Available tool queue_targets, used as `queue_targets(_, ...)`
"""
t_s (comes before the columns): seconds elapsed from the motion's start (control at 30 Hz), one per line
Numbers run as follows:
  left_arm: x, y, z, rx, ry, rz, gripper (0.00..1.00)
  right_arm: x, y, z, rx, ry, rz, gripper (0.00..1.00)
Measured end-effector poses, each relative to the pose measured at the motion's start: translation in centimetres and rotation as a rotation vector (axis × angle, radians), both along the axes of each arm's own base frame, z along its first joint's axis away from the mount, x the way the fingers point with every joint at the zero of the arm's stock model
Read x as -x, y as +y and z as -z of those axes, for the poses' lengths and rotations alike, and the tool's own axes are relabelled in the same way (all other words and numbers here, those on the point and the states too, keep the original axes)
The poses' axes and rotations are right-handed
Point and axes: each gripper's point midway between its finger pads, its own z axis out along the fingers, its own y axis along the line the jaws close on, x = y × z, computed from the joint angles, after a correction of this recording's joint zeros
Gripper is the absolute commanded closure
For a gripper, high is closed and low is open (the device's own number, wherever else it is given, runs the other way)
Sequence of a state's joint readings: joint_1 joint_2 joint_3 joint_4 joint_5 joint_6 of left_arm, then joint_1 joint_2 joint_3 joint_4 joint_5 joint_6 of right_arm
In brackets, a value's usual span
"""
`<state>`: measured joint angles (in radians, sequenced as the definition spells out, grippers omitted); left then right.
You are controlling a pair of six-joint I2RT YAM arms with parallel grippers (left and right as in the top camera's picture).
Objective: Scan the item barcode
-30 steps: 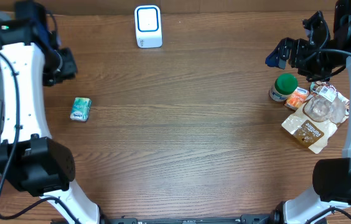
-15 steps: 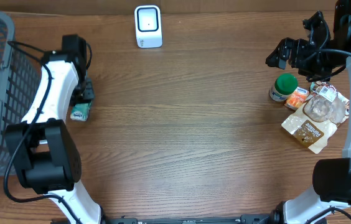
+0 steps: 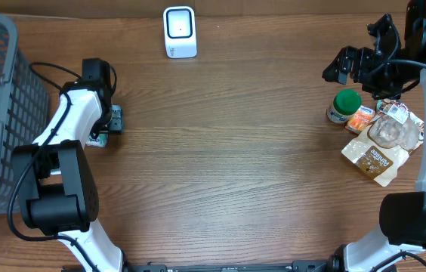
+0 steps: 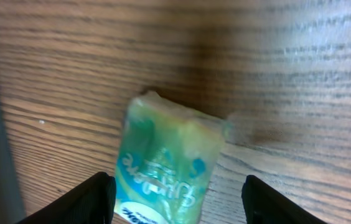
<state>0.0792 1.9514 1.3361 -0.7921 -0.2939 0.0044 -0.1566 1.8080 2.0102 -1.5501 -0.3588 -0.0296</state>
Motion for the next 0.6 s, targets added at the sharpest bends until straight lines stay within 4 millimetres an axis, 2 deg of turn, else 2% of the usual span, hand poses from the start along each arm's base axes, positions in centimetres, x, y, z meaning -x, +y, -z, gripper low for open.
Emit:
queue_targets(0.33,1.0,-0.6,1.4,0.035,0.022,0.008,0.41,0.1,0.0,0.0,0.000,0.003,0.000,0.00)
queue_targets(0.6,0.6,-3.6,1.9,0.204,0.002,0.036,0.46,0.1,0.0,0.0,0.000,0.003,0.000,0.00)
